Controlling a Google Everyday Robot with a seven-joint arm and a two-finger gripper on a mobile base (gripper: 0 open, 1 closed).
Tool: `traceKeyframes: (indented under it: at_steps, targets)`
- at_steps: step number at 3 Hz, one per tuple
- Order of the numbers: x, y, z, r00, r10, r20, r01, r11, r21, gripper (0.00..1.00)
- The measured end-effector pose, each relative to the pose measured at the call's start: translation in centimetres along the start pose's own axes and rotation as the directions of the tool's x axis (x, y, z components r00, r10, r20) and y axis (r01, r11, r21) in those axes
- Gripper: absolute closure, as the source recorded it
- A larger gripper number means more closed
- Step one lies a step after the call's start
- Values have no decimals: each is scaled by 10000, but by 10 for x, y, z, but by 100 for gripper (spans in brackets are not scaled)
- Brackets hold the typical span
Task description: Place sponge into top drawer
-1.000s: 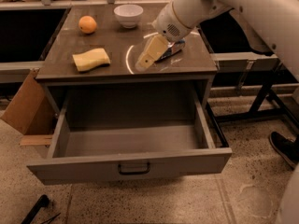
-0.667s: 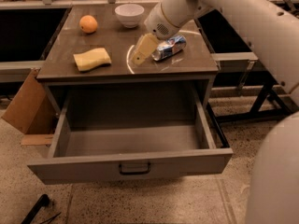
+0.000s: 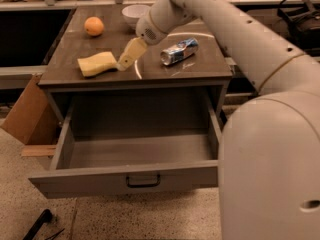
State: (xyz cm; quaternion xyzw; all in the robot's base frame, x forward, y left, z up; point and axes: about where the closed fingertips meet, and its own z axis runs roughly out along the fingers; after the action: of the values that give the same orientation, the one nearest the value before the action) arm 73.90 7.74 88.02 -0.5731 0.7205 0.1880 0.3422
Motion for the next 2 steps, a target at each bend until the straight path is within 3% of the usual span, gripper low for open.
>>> traceKeyframes:
  at_steps: [2]
  targets:
    - [-24, 12, 64, 9979, 559, 337, -546, 9978, -384, 0]
